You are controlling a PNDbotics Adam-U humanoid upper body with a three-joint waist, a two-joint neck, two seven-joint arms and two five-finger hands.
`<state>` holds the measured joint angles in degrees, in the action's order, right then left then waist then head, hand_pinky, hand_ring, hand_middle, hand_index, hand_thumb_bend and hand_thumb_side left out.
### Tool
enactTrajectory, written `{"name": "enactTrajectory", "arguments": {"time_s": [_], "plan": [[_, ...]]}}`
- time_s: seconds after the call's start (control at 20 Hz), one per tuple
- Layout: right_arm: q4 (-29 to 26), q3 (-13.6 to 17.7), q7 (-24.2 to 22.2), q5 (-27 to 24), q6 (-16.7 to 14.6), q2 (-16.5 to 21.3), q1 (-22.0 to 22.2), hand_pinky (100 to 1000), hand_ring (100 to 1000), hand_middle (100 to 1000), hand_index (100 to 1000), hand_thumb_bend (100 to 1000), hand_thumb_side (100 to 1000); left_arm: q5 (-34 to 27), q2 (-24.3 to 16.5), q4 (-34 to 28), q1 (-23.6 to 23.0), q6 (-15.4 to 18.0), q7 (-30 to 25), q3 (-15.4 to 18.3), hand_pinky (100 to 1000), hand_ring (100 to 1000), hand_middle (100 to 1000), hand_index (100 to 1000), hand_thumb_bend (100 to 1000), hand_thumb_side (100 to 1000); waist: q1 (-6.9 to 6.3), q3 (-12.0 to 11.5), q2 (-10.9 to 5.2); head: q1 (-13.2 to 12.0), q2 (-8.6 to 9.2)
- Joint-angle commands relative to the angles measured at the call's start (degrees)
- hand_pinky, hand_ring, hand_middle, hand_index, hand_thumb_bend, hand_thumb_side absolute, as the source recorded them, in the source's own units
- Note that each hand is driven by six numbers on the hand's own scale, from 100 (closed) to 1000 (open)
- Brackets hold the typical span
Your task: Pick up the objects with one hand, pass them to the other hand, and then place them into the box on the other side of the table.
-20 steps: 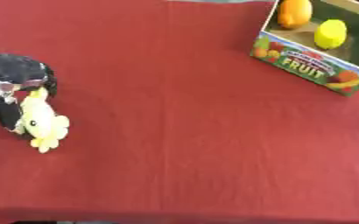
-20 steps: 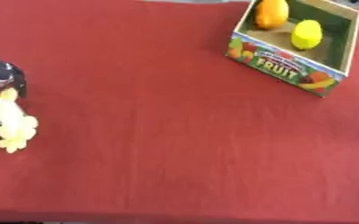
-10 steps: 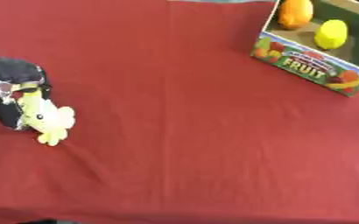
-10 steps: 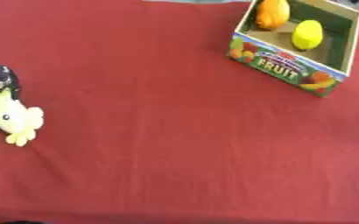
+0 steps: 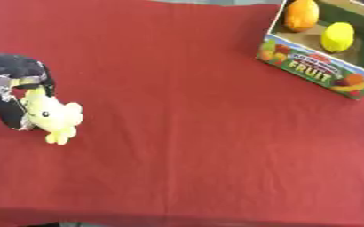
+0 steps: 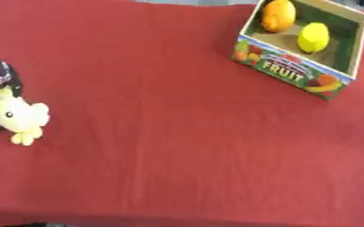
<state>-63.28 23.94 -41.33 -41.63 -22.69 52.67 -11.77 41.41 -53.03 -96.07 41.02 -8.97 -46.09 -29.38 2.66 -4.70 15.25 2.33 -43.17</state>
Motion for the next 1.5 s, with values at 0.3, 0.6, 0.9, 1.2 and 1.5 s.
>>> {"name": "enactTrajectory", "arguments": {"time_s": [0.3, 0.6, 0.9, 1.2, 1.5], "plan": [[-0.2, 0.4, -0.2, -0.3, -0.4, 3.3, 0.0, 893, 1000, 658, 876, 100, 578, -3.4, -3.6, -6.2, 0.4, -4.3, -0.4, 2.9, 633, 600, 515, 569, 340, 100, -0.31, -0.1, -1.66, 0.0, 0.02], [-1.4, 0.1, -0.6, -0.6, -0.1, 3.5, -1.1, 893, 1000, 663, 878, 100, 565, -9.4, -2.2, -10.0, 0.7, -11.4, 7.7, 4.2, 602, 576, 487, 568, 198, 100, -0.26, -0.2, -2.01, 0.2, -0.11], [-4.0, -1.0, -1.0, -1.1, 1.0, 3.8, -3.6, 893, 1000, 665, 877, 100, 548, -13.9, 1.7, -12.2, 2.7, -18.5, 13.7, 3.8, 582, 563, 471, 568, 100, 100, -0.12, -0.2, -2.26, 0.8, 0.00], [-7.0, -2.2, -1.1, -1.5, 1.8, 3.8, -6.0, 893, 1000, 670, 876, 100, 534, -15.1, 6.7, -12.2, 4.0, -21.5, 17.4, 3.8, 564, 554, 459, 570, 100, 100, 0.02, -0.1, -2.51, 1.4, 0.15], [-10.2, -4.2, -1.0, 0.1, 1.8, 2.9, -9.9, 893, 1000, 691, 879, 100, 478, -14.9, 11.5, -10.1, 4.6, -22.0, 20.2, 2.8, 559, 551, 456, 573, 100, 100, 0.19, 0.0, -2.61, 1.4, 0.39]]}}
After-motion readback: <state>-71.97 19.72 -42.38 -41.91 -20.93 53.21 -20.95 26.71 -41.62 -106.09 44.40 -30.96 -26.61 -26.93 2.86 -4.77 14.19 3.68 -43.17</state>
